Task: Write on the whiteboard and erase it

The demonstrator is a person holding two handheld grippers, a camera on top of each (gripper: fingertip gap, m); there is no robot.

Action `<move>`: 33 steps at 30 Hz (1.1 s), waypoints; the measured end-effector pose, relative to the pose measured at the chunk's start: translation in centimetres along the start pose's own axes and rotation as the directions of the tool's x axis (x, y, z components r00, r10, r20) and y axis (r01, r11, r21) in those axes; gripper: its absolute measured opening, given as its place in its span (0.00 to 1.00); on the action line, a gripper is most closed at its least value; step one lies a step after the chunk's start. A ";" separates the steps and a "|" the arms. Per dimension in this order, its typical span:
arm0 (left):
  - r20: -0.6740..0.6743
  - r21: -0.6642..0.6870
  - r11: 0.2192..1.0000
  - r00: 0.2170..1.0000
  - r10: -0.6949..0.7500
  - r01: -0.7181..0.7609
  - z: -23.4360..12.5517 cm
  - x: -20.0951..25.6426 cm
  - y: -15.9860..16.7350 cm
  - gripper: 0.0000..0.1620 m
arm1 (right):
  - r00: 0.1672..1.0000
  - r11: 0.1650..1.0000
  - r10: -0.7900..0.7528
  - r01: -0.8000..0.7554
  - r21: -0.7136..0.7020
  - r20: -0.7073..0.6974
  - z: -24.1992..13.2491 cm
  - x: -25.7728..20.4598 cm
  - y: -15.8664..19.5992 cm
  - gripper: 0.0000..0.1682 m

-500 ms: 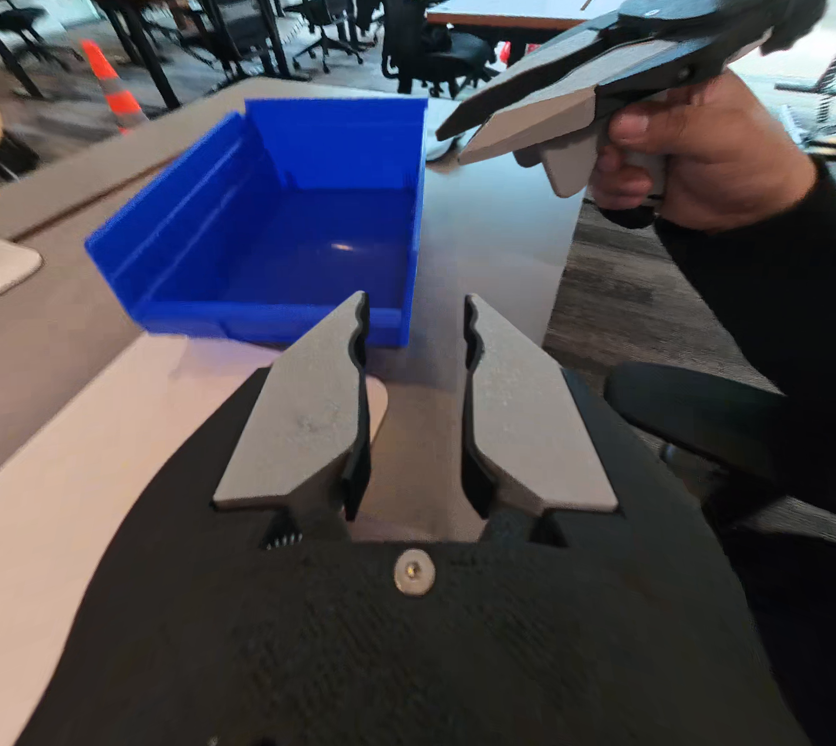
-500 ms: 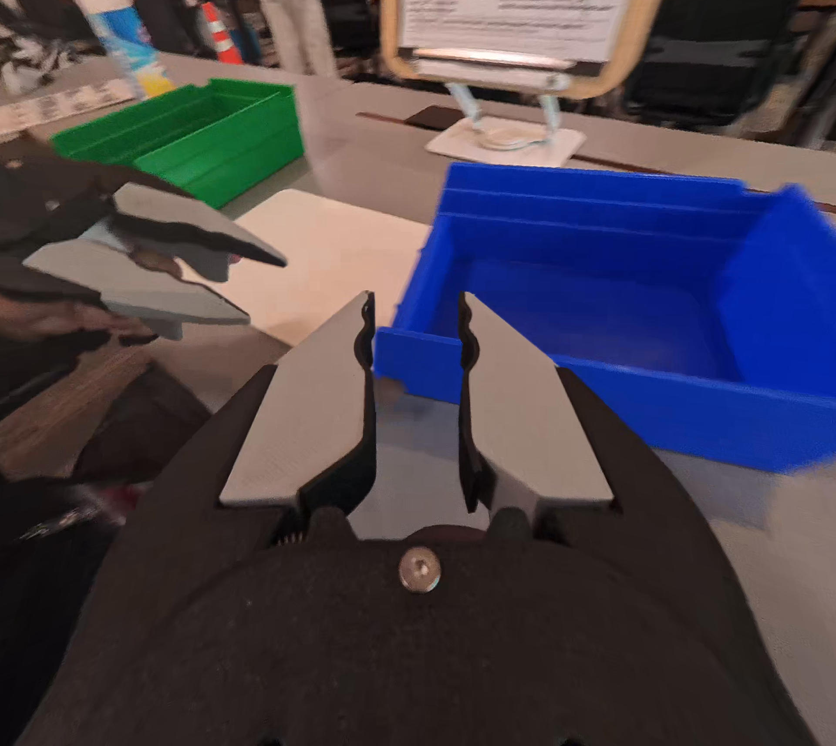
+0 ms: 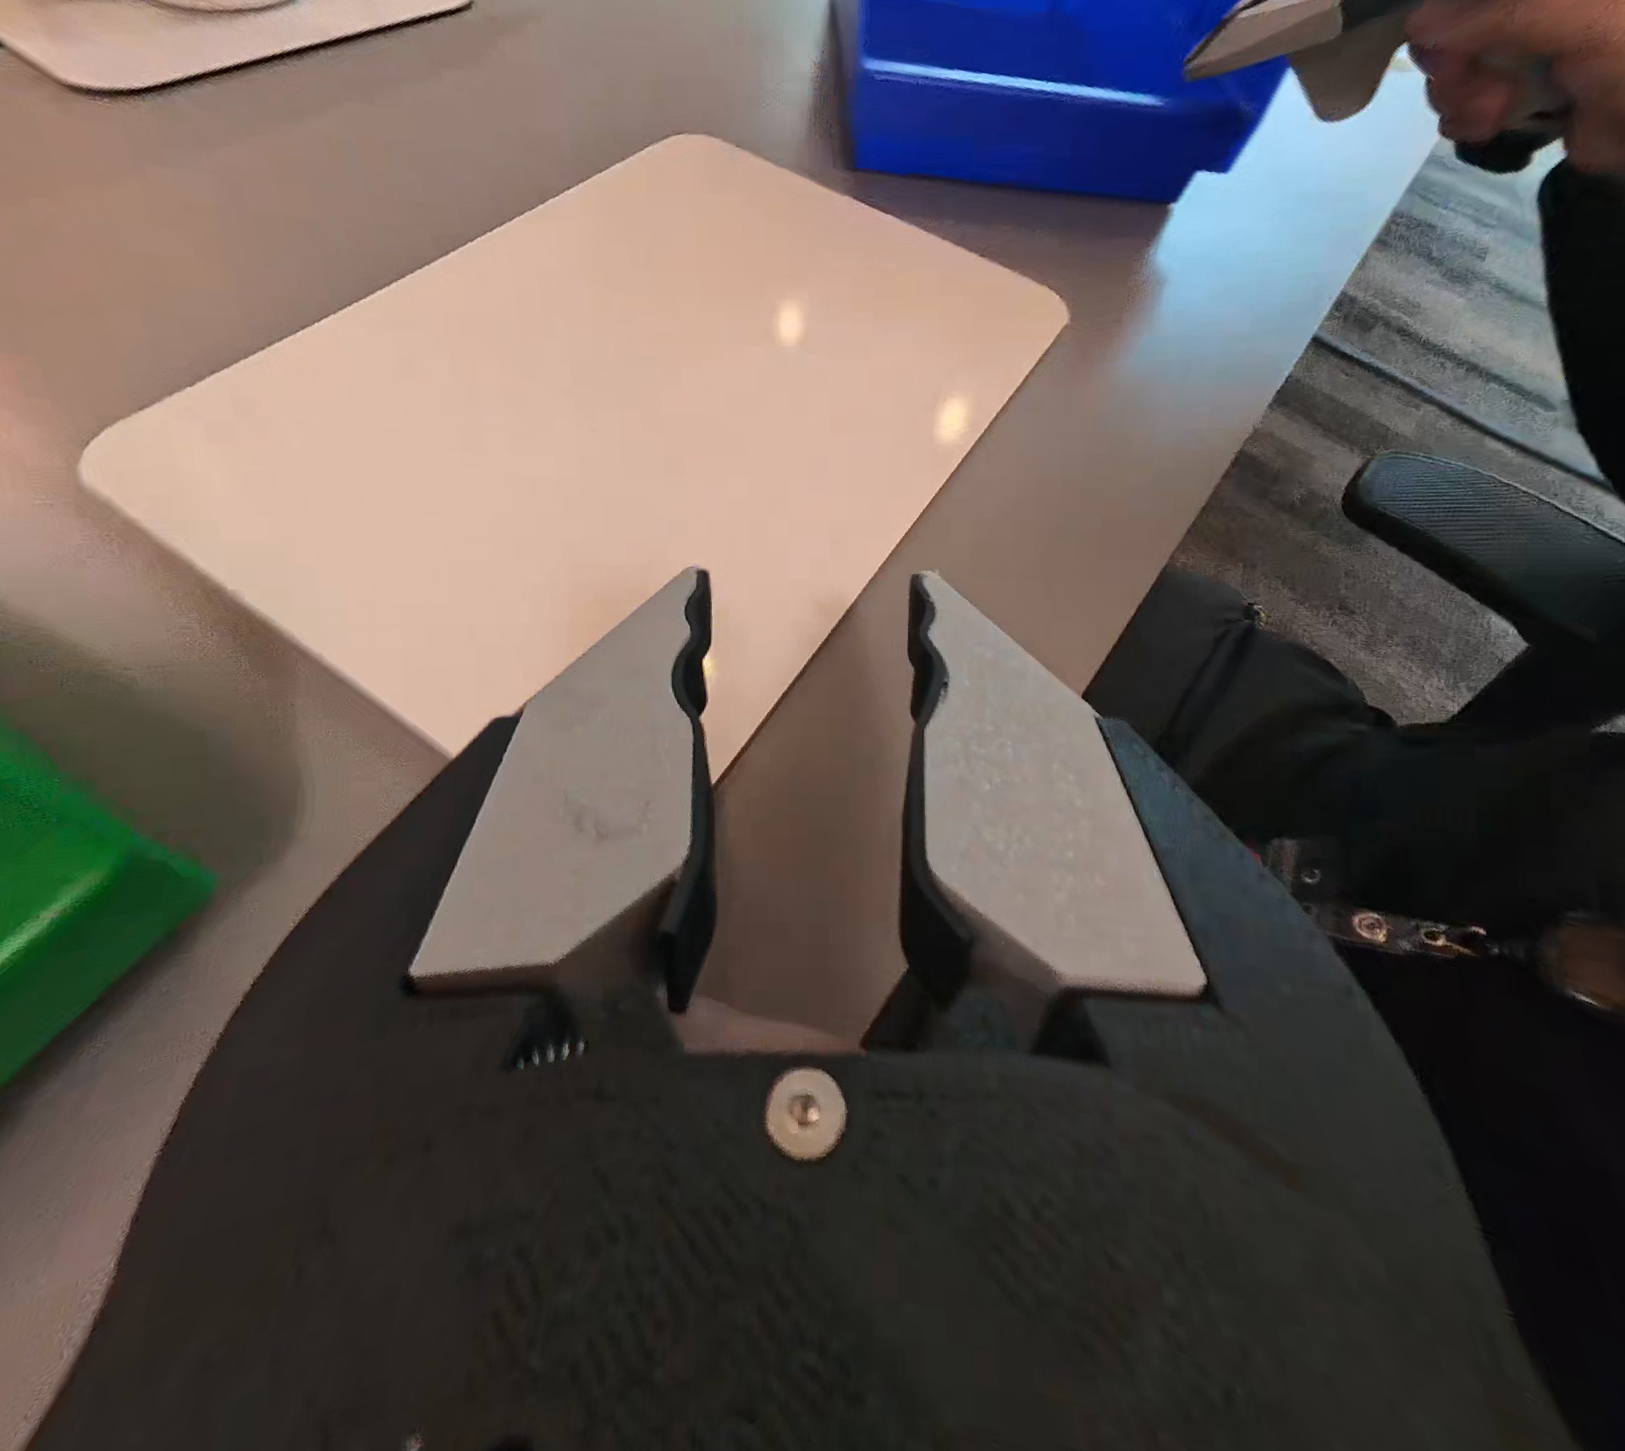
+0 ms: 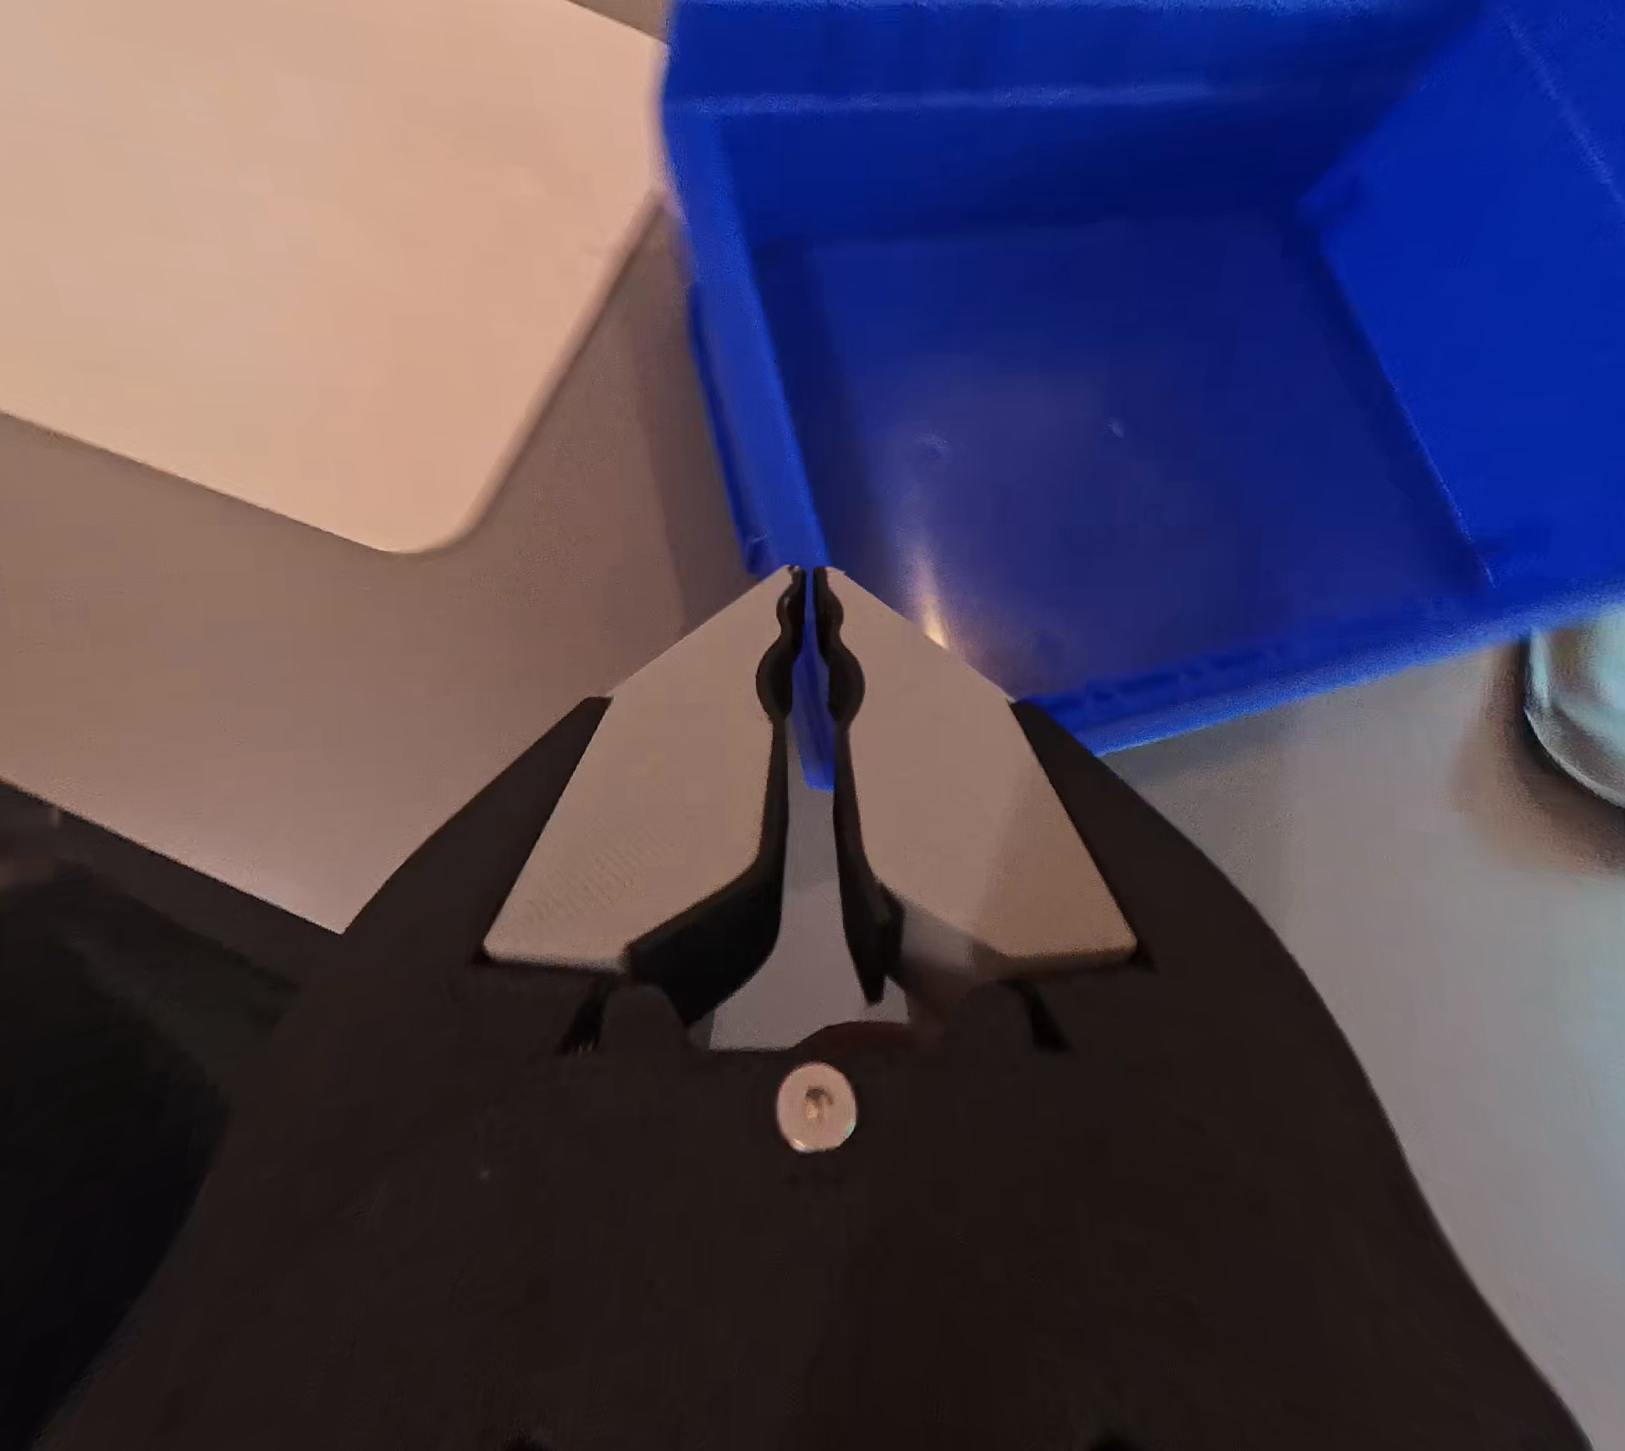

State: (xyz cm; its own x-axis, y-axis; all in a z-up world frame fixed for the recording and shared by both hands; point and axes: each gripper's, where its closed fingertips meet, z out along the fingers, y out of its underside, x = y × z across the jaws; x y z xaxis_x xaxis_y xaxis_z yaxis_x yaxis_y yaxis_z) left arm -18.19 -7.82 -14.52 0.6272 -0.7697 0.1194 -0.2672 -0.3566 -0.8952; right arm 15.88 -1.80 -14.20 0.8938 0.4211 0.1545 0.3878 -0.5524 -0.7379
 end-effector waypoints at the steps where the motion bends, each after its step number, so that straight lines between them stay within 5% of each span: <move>1: 0.003 0.007 1.000 1.000 -0.015 0.015 -0.6 -0.4 0.3 0.26 | 0.999 0.999 0.035 -0.035 -0.015 -0.026 -0.2 1.6 0.7 0.03; 7: 0.144 -0.038 0.999 0.990 -0.011 0.016 -2.6 -4.2 1.5 0.27 | 0.973 0.991 0.087 -0.107 -0.082 -0.212 -2.2 7.5 3.9 0.11; 11: 0.257 -0.039 0.999 0.966 -0.008 0.018 -3.4 -7.4 2.1 0.26 | 0.948 0.986 0.158 -0.165 -0.003 -0.275 -3.9 10.8 3.8 0.02; 14: 0.299 -0.078 0.995 0.954 -0.031 0.057 -3.6 -9.2 3.5 0.25 | 0.913 0.978 0.209 -0.197 0.070 -0.350 -5.4 13.2 3.9 0.05; 17: 0.293 -0.065 0.992 0.953 -0.081 0.104 -3.6 -9.8 3.8 0.16 | 0.881 0.973 0.227 -0.192 0.126 -0.415 -6.7 15.3 4.2 0.00; 23: 0.208 -0.067 0.994 0.976 -0.070 0.086 -2.9 -7.5 3.4 0.27 | 0.872 0.963 0.257 -0.194 0.186 -0.417 -7.7 15.4 3.7 0.11; 25: 0.144 -0.112 0.993 0.989 -0.025 0.042 -2.2 -5.6 3.8 0.30 | 0.922 0.957 0.241 -0.174 0.232 -0.303 -7.3 12.8 2.0 0.12; 29: 0.192 -0.214 0.967 0.965 0.178 -0.136 -1.4 -5.0 4.6 0.27 | 0.968 0.970 0.102 -0.147 0.192 0.229 -4.4 0.6 -0.4 0.12; 33: 0.185 -0.280 0.947 0.959 0.215 -0.158 -0.3 -4.5 5.5 0.26 | 0.927 0.994 0.011 -0.050 0.095 0.374 -1.0 -6.5 -0.1 0.14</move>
State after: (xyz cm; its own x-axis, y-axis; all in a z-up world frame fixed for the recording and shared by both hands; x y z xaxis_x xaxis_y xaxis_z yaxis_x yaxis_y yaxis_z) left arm -22.70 -6.50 -19.82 0.6795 -0.7166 -0.1575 -0.5568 -0.3639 -0.7467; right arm 10.24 -5.23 -14.44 0.7485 0.6539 -0.1104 0.3198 -0.5017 -0.8038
